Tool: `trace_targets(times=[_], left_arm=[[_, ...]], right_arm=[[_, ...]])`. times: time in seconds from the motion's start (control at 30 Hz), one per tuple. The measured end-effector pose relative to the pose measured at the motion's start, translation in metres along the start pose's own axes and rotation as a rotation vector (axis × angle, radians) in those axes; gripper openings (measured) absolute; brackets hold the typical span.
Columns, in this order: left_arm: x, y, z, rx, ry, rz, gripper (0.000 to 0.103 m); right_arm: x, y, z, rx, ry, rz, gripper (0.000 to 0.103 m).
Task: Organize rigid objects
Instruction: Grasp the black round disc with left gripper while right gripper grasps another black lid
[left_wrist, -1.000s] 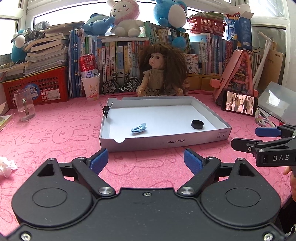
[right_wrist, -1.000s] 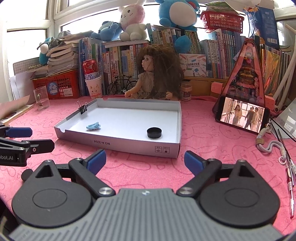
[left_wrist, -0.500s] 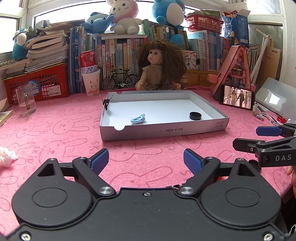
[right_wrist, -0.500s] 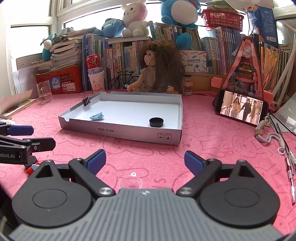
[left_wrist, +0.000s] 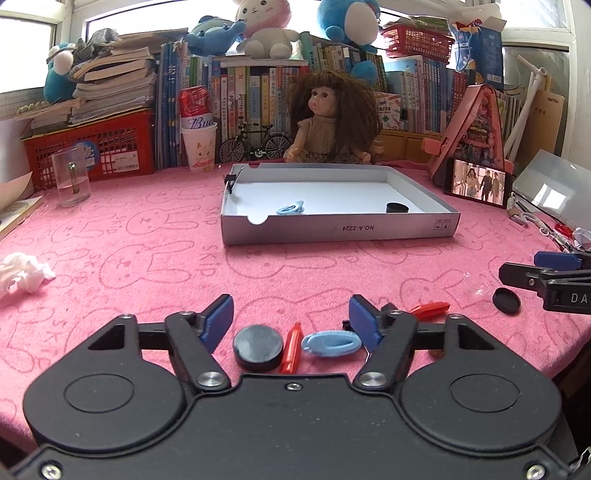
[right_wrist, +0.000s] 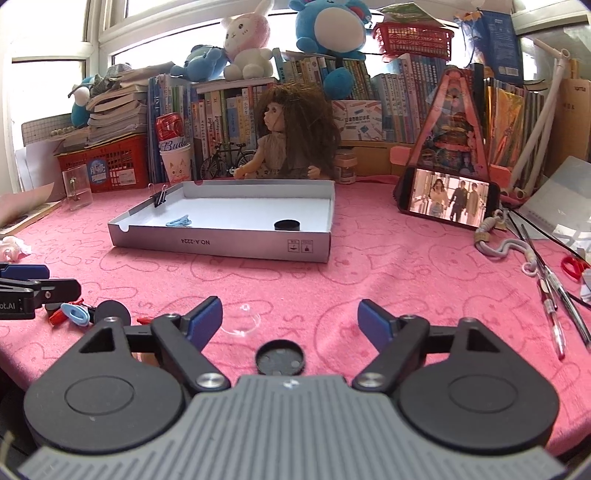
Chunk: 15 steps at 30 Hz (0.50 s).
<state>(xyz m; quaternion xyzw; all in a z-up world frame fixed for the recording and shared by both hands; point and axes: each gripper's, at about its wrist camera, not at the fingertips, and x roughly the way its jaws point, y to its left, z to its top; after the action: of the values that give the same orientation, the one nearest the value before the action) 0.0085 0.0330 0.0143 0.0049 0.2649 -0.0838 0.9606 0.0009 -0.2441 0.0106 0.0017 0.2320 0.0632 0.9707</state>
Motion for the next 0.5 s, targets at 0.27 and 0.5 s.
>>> trace_targets(times=[0.27,0.5], left_arm=[[-0.015,0.018,-0.014,-0.04,-0.036,0.084,0.049],[-0.02,0.032,-0.027,-0.049,0.016,0.079,0.042]], right_arm=[[0.0,0.0,-0.014,-0.009,0.037,-0.005,0.079],[0.0,0.0,-0.018,0.008,0.046,-0.009,0.074]])
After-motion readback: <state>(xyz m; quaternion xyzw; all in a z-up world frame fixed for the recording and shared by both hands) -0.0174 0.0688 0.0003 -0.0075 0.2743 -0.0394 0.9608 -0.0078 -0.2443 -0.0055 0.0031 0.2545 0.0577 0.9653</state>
